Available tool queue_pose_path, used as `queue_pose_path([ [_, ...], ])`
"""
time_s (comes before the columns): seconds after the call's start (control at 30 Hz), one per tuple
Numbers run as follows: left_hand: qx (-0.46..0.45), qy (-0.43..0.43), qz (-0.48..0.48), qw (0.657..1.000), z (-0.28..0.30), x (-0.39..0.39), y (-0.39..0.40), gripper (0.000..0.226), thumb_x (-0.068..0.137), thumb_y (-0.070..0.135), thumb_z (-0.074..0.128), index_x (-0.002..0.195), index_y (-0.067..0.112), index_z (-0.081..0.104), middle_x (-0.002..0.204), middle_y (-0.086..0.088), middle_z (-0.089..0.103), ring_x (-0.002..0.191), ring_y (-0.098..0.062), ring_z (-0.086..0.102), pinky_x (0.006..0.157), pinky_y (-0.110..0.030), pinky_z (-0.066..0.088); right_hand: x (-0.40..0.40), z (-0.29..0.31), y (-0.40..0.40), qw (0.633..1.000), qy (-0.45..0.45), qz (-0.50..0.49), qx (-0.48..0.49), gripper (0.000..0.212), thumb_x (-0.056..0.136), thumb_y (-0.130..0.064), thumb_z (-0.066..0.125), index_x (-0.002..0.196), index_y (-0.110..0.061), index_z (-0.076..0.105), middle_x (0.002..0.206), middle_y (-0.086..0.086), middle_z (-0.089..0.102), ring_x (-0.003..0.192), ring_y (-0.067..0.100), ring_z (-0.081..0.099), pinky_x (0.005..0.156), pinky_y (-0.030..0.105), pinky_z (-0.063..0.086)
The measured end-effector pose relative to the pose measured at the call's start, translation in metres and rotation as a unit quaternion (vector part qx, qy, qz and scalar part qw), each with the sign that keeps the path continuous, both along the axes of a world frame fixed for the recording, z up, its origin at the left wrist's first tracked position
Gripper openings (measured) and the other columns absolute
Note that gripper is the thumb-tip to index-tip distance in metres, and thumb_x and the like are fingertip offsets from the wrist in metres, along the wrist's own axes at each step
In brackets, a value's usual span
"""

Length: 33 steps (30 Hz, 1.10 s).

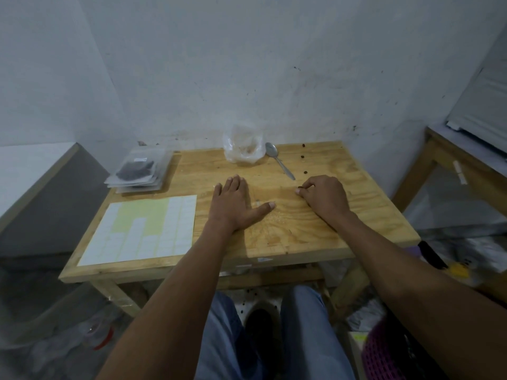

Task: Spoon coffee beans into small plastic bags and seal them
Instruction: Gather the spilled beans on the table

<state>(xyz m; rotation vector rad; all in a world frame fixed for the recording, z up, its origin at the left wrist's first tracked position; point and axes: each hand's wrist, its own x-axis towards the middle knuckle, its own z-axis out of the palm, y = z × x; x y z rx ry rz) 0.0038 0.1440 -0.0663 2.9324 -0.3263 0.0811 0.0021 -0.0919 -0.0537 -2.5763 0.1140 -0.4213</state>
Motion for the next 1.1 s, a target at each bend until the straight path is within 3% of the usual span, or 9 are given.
queue_pose_path([
  [0.17, -0.005, 0.002, 0.002, 1.0, -0.001, 0.001, 0.0, 0.131, 0.066, 0.098, 0.016, 0.16, 0.006, 0.019, 0.168, -0.015, 0.017, 0.156, -0.027, 0.013, 0.126, -0.052, 0.01, 0.001, -0.004, 0.006, 0.999, -0.019, 0.019, -0.034, 0.022, 0.094, -0.029, 0.07, 0.086, -0.008, 0.075, 0.086, 0.013, 0.074, 0.08, 0.03, 0.067, 0.065, 0.034, 0.051],
  [0.3, -0.007, 0.003, 0.001, 1.0, 0.0, 0.001, 0.0, 0.131, 0.067, 0.098, 0.016, 0.16, 0.006, 0.019, 0.169, -0.014, 0.016, 0.156, -0.027, 0.012, 0.126, -0.051, 0.009, 0.002, -0.004, 0.003, 1.0, -0.013, 0.006, -0.004, 0.022, 0.089, -0.033, 0.076, 0.088, -0.01, 0.075, 0.085, 0.008, 0.073, 0.083, 0.027, 0.068, 0.068, 0.034, 0.053],
  [0.47, -0.008, 0.007, 0.004, 1.0, 0.0, 0.001, 0.0, 0.132, 0.066, 0.098, 0.016, 0.16, 0.006, 0.018, 0.169, -0.014, 0.015, 0.157, -0.027, 0.012, 0.126, -0.051, 0.009, 0.008, -0.002, 0.007, 1.0, -0.015, -0.006, 0.017, 0.039, 0.085, -0.039, 0.08, 0.11, -0.01, 0.077, 0.108, 0.009, 0.076, 0.1, 0.026, 0.07, 0.077, 0.03, 0.051],
  [0.6, -0.006, -0.001, 0.003, 1.0, -0.002, 0.002, 0.0, 0.128, 0.07, 0.097, 0.02, 0.16, 0.006, 0.019, 0.169, -0.014, 0.016, 0.156, -0.027, 0.013, 0.126, -0.051, 0.01, 0.012, -0.002, 0.017, 1.0, -0.001, -0.007, 0.007, 0.021, 0.091, -0.031, 0.075, 0.094, -0.01, 0.078, 0.094, 0.009, 0.076, 0.087, 0.026, 0.07, 0.07, 0.03, 0.051],
  [0.73, -0.008, -0.004, 0.001, 1.0, -0.003, 0.002, 0.001, 0.127, 0.071, 0.096, 0.021, 0.16, 0.005, 0.019, 0.168, -0.014, 0.017, 0.156, -0.027, 0.013, 0.126, -0.051, 0.01, 0.01, -0.002, 0.02, 1.0, -0.002, -0.002, -0.025, 0.022, 0.096, -0.028, 0.068, 0.094, -0.008, 0.076, 0.09, 0.009, 0.074, 0.083, 0.028, 0.068, 0.07, 0.036, 0.055],
  [0.83, -0.009, -0.007, 0.001, 1.0, -0.003, 0.002, 0.0, 0.128, 0.07, 0.097, 0.019, 0.16, 0.005, 0.019, 0.169, -0.015, 0.017, 0.156, -0.028, 0.013, 0.126, -0.052, 0.01, 0.014, 0.001, 0.018, 0.996, -0.015, -0.034, 0.081, 0.028, 0.097, -0.025, 0.064, 0.085, -0.002, 0.075, 0.081, 0.011, 0.073, 0.071, 0.026, 0.065, 0.061, 0.033, 0.049],
  [0.93, -0.006, -0.005, -0.003, 1.0, -0.003, 0.002, 0.001, 0.129, 0.069, 0.097, 0.017, 0.159, 0.005, 0.02, 0.168, -0.015, 0.017, 0.156, -0.028, 0.013, 0.126, -0.053, 0.01, 0.02, 0.012, 0.015, 0.925, -0.003, -0.115, 0.363, 0.031, 0.091, -0.017, 0.06, 0.063, -0.005, 0.062, 0.058, 0.01, 0.055, 0.048, 0.026, 0.045, 0.05, 0.034, 0.038],
  [1.0, 0.003, -0.005, -0.004, 1.0, 0.0, 0.005, 0.001, 0.127, 0.07, 0.096, 0.021, 0.157, 0.004, 0.025, 0.167, -0.016, 0.021, 0.155, -0.03, 0.017, 0.125, -0.053, 0.013, 0.024, 0.021, 0.013, 0.836, 0.027, -0.154, 0.527, 0.024, 0.09, -0.012, 0.052, 0.067, -0.01, 0.057, 0.054, 0.0, 0.038, 0.042, 0.015, 0.028, 0.043, 0.026, 0.025],
  [1.1, 0.02, -0.016, -0.033, 0.999, 0.007, 0.014, -0.005, 0.118, 0.075, 0.092, 0.033, 0.151, 0.001, 0.035, 0.163, -0.017, 0.03, 0.153, -0.031, 0.021, 0.124, -0.053, 0.017, 0.029, 0.026, 0.005, 0.721, 0.053, -0.136, 0.677, 0.024, 0.092, -0.009, 0.038, 0.075, -0.009, 0.056, 0.057, -0.001, 0.039, 0.04, 0.011, 0.023, 0.038, 0.02, 0.017],
])
